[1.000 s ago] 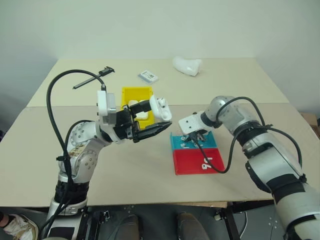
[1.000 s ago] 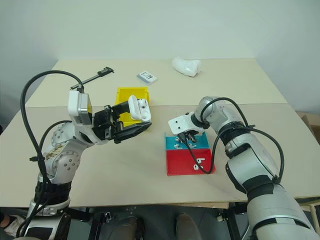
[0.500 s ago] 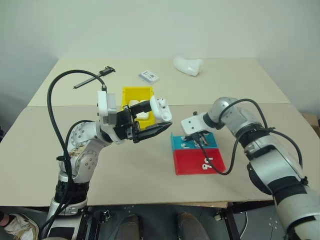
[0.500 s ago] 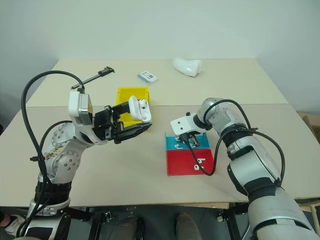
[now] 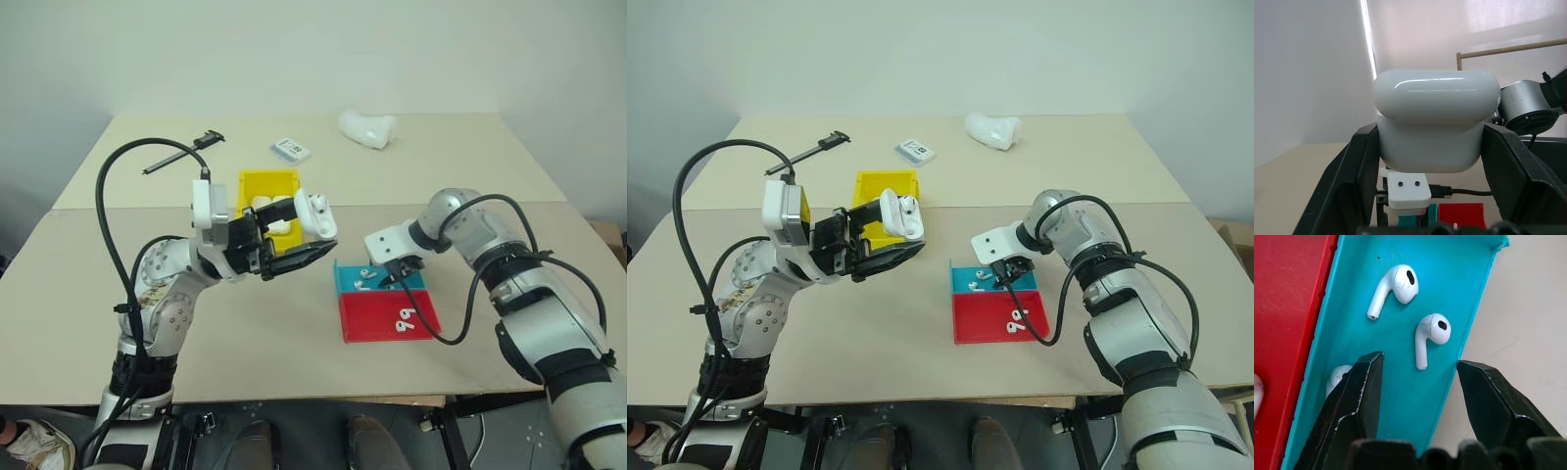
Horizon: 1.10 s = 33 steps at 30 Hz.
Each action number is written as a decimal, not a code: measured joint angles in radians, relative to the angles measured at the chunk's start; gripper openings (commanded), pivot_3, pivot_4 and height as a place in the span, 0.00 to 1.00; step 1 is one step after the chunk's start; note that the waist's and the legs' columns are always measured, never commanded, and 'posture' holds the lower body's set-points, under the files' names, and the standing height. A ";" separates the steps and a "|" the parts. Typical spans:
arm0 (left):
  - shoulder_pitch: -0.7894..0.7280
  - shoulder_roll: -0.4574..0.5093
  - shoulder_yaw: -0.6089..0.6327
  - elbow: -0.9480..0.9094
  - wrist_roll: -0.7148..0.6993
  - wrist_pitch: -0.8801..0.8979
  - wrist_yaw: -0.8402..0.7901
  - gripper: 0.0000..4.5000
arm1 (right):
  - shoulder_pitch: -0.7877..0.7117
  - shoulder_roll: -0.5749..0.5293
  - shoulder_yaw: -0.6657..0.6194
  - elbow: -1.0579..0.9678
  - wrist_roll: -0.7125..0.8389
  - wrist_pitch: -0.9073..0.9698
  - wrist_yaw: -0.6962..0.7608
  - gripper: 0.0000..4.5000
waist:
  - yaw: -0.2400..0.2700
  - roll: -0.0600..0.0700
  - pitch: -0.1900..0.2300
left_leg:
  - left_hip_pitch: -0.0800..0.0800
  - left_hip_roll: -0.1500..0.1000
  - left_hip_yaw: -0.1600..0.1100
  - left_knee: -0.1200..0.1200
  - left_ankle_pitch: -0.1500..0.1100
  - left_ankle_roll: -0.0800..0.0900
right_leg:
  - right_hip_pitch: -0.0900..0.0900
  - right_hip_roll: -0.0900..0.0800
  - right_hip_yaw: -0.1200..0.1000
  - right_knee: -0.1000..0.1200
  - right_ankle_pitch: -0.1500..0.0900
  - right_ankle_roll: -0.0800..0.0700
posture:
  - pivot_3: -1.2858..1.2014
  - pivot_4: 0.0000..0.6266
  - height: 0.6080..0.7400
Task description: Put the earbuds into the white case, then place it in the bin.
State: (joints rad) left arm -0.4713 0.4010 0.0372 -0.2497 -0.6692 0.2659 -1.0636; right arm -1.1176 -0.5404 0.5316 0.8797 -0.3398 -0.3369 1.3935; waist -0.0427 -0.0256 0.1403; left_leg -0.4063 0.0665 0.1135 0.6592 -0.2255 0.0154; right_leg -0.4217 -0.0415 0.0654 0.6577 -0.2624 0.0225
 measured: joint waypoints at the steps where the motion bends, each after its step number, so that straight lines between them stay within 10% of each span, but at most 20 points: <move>1: 0.000 0.000 0.000 0.000 0.000 0.000 0.000 0.62 | 0.000 0.003 0.000 -0.003 0.000 0.003 0.000 0.64 | 0.000 0.000 0.000 | 0.000 0.000 0.000 0.000 0.000 0.000 | 0.000 0.000 0.000 0.000 0.000 0.000 | 0.52 0.24 1.00; 12: 0.000 0.000 -0.001 0.000 0.000 0.000 0.003 0.62 | -0.003 0.043 -0.002 -0.006 0.001 0.015 -0.015 0.64 | 0.001 0.000 0.000 | 0.000 0.000 0.000 0.000 0.000 0.000 | 0.000 0.000 0.000 0.000 0.000 0.000 | 0.52 0.24 1.00; 20: 0.000 0.000 -0.001 -0.001 0.000 0.000 0.007 0.62 | -0.003 0.043 -0.001 0.001 -0.004 0.015 -0.008 0.14 | 0.000 0.000 0.000 | 0.000 0.000 0.000 0.000 0.000 0.000 | 0.000 0.000 0.000 0.000 0.000 0.000 | 0.52 0.24 1.00; 33: 0.000 0.000 -0.005 -0.005 0.000 0.000 0.008 0.62 | 0.056 0.009 -0.115 -0.120 0.085 0.189 -0.013 0.14 | 0.004 0.000 0.000 | -0.002 0.000 0.000 0.000 0.000 0.000 | -0.001 -0.001 0.000 0.000 0.000 0.000 | 0.52 0.24 1.00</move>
State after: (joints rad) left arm -0.4712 0.4013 0.0322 -0.2551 -0.6693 0.2658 -1.0557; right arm -1.0615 -0.5319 0.4169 0.7602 -0.2544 -0.1475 1.3801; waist -0.0383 -0.0251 0.1407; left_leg -0.4080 0.0663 0.1130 0.6591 -0.2255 0.0154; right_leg -0.4226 -0.0422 0.0654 0.6575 -0.2624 0.0226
